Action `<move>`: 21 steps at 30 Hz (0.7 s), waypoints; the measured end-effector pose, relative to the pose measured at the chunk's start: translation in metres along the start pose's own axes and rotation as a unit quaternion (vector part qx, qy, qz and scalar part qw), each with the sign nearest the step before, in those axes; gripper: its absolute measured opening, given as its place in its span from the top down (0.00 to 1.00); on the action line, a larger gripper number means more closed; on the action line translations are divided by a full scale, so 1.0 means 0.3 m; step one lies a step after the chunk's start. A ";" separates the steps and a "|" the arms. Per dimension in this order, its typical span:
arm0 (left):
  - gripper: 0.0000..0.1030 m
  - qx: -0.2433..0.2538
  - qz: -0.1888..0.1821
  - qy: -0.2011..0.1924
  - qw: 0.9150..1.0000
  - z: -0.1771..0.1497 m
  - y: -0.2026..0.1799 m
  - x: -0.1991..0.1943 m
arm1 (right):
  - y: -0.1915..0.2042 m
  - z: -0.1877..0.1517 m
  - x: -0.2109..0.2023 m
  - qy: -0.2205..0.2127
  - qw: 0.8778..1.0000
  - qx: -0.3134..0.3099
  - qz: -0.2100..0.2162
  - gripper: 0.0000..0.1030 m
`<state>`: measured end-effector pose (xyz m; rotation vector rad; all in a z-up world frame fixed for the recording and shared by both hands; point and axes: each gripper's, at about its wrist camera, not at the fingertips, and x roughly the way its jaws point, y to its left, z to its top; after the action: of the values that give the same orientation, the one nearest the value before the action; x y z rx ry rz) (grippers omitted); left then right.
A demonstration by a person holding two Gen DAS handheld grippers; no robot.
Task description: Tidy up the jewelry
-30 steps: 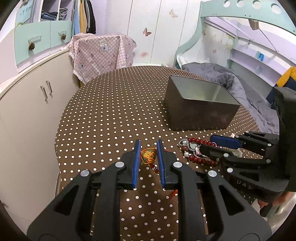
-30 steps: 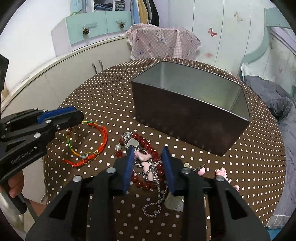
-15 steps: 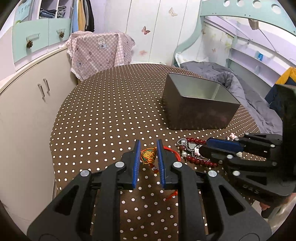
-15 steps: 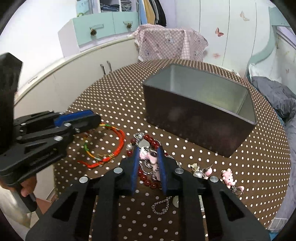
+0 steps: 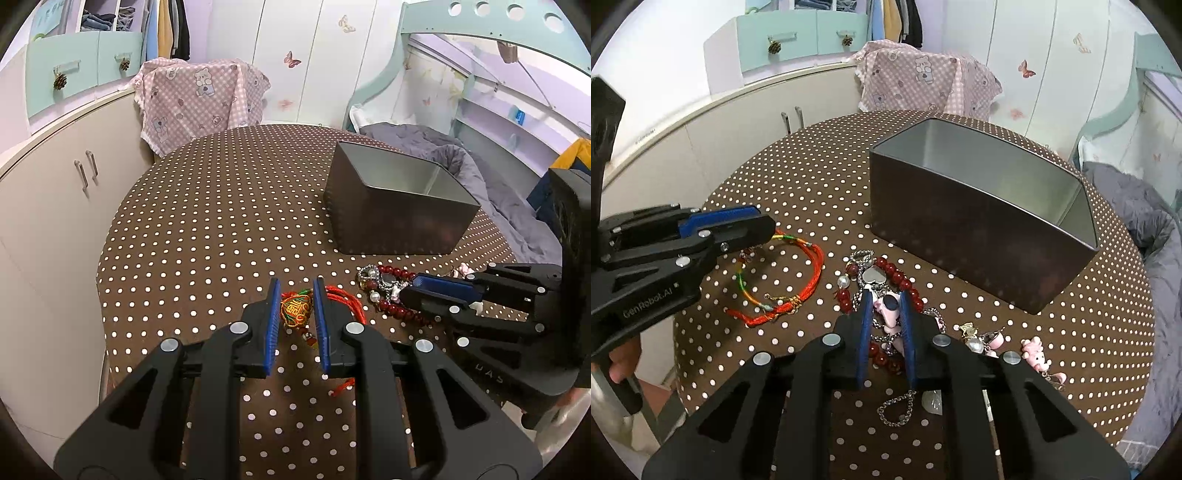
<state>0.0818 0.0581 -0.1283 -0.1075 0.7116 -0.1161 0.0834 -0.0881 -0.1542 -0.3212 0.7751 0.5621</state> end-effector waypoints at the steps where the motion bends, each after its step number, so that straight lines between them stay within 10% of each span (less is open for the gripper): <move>1: 0.83 0.000 0.000 0.000 1.000 -0.001 0.000 -0.002 | 0.003 -0.002 0.002 0.000 1.000 -0.002 -0.003 0.88; 21: 0.83 0.009 -0.023 -0.044 0.999 0.077 -0.041 -0.047 | -0.072 0.065 -0.098 -0.029 0.996 0.074 0.039 0.96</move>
<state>0.0857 0.0492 -0.1001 -0.1113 0.6196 -0.1604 0.0901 -0.1070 -0.1180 -0.1379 0.7716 0.5805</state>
